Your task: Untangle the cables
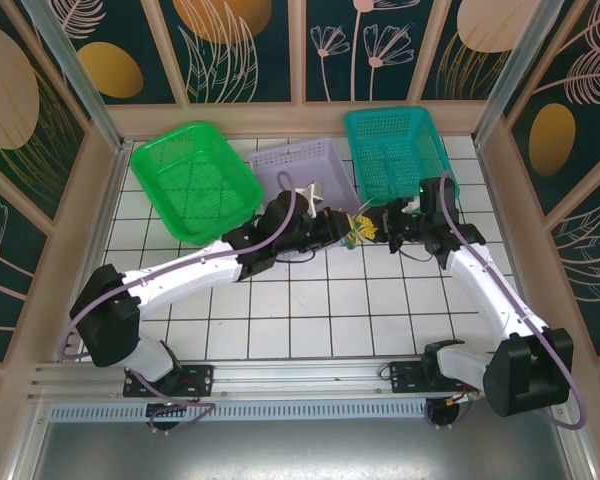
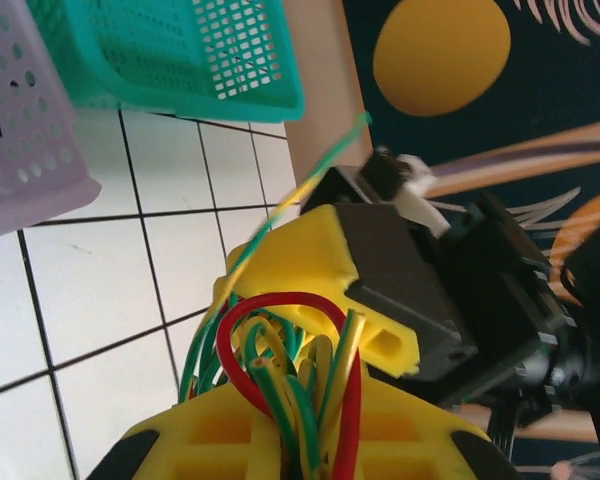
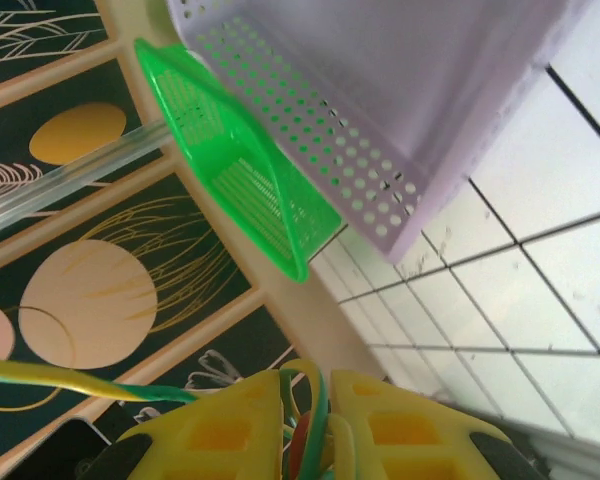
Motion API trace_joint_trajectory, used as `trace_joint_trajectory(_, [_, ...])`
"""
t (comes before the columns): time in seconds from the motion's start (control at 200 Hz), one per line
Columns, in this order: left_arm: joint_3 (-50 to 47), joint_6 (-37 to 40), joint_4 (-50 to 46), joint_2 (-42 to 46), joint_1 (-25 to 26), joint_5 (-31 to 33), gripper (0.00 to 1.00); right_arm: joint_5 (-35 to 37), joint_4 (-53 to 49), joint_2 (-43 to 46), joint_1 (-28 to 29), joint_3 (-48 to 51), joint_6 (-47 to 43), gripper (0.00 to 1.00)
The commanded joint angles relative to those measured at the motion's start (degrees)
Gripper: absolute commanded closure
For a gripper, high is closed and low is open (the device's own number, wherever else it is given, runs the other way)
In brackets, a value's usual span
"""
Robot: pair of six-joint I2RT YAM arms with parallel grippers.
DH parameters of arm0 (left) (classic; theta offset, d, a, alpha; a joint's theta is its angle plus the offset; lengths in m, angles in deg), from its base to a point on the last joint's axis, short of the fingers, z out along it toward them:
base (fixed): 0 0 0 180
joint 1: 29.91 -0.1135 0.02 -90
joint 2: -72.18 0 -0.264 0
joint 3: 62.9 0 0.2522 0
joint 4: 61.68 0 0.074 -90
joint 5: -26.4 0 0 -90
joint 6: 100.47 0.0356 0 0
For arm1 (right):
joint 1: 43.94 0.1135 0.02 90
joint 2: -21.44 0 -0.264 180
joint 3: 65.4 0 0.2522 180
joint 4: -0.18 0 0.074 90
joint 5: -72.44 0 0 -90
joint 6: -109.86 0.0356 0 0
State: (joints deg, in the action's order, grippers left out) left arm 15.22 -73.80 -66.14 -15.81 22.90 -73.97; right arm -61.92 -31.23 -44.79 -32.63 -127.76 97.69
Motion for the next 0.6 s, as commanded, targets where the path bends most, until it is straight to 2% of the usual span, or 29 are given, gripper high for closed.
trace_joint_trajectory(0.0, [-2.07,11.61,12.91,7.73,-0.9,-0.63,1.0,1.13,-2.15,0.61,-4.43,8.76,7.51,1.0])
trace_joint_trajectory(0.19, [-3.48,18.68,19.84,11.27,-0.82,-7.52,1.0,-0.97,0.01,2.85,-4.51,18.8,9.43,1.0])
trace_joint_trajectory(0.34, [-2.06,17.58,21.81,10.3,-0.89,-11.69,1.0,-1.59,0.36,4.17,-4.31,21.82,9.01,1.0])
trace_joint_trajectory(0.415, [0.78,16.66,16.53,8.77,-0.98,-11.95,1.0,-0.14,-0.08,4.22,-4.59,19.18,3.88,1.0])
trace_joint_trajectory(0.47, [4.32,16.43,10.38,6.82,-1.02,-12.6,1.0,4.39,-4.81,4.21,-4.95,12.49,-3.91,1.0])
trace_joint_trajectory(0.53, [7.49,15.69,3.04,5.04,-1.24,-12.46,1.0,11.26,-10.67,4.71,-4.86,4.08,-12.93,0.85])
trace_joint_trajectory(0.596, [8.42,14.13,0.0,4.36,-2.02,-12.93,1.0,17.63,-13.75,6.16,-4.89,-2.76,-20.68,0.7])
